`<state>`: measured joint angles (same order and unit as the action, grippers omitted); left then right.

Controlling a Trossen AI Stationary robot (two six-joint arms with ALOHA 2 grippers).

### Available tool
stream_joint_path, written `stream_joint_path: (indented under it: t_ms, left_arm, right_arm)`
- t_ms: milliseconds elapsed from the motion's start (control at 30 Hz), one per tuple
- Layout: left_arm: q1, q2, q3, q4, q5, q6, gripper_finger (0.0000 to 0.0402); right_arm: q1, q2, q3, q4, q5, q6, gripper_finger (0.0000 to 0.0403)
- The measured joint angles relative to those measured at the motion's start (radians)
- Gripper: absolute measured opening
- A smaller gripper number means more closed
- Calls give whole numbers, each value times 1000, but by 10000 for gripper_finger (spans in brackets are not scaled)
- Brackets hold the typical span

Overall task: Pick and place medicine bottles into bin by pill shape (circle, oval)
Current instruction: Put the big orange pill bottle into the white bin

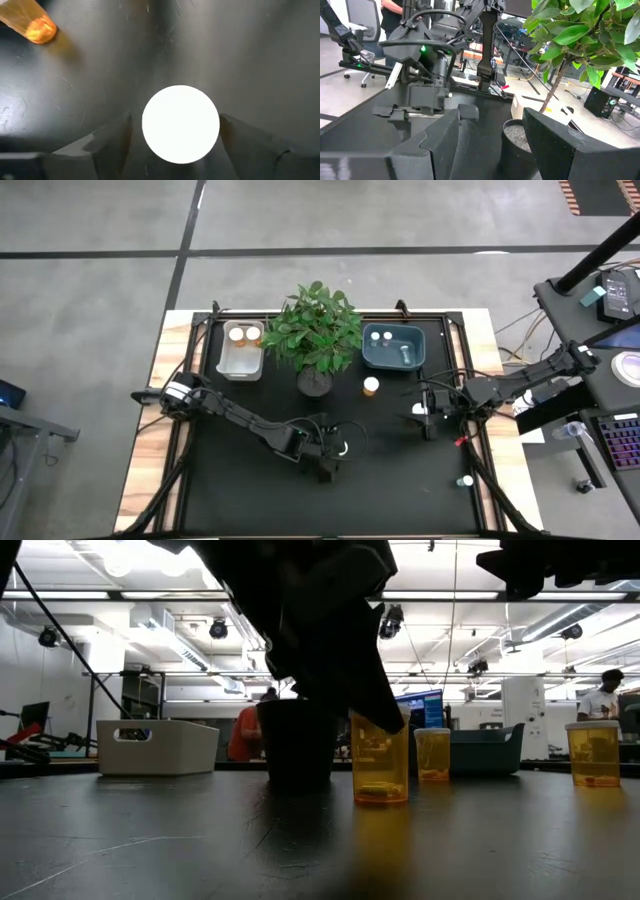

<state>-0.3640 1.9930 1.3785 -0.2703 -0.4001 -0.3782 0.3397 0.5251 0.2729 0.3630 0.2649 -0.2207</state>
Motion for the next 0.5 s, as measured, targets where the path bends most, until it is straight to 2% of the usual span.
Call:
stream_joint_path:
  t_ms: [233, 400, 500]
  left_arm:
    - [0, 0, 0, 0, -2, 11, 183]
    - [-2, -5, 0, -10, -2, 19, 178]
    - [-4, -35, 1, -72, -1, 34, 178]
  right_arm:
    - [0, 0, 0, -1, 0, 0, 210]
    - [0, 0, 0, -1, 0, 0, 210]
    - [0, 0, 0, -7, 0, 0, 210]
